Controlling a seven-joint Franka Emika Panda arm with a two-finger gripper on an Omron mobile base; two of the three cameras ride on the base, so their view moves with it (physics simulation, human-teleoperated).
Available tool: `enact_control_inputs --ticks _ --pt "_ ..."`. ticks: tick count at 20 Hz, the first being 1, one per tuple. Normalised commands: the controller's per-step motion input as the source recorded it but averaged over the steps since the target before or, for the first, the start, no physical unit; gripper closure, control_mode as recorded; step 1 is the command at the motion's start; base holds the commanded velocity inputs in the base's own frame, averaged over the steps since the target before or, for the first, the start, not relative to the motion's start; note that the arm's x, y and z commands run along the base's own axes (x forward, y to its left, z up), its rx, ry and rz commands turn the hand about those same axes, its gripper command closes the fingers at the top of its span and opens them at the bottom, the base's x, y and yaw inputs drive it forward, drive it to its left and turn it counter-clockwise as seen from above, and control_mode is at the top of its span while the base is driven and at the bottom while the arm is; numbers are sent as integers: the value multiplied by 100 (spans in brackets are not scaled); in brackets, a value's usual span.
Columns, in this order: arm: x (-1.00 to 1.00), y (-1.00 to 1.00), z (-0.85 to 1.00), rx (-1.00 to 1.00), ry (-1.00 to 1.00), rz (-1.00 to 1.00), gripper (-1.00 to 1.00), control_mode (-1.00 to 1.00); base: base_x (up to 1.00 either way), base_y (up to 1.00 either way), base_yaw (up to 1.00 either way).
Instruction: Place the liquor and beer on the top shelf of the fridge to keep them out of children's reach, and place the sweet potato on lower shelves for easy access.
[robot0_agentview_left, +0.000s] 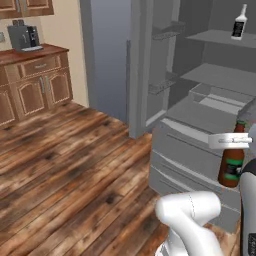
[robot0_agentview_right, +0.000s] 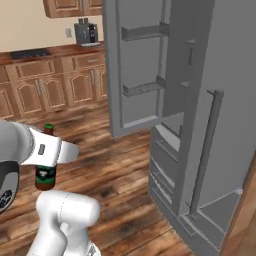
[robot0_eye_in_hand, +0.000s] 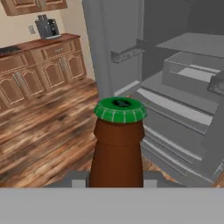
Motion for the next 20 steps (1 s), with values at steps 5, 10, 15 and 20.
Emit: enact_control_inputs --ticks 5,10,15,20 --pt "0 0 0 0 0 0 100 100 21 46 -5" --pt "0 0 0 0 0 0 100 100 24 3 -45" --pt "0 0 0 0 0 0 100 100 42 23 -57" --pt "0 0 0 0 0 0 100 100 59 67 -51"
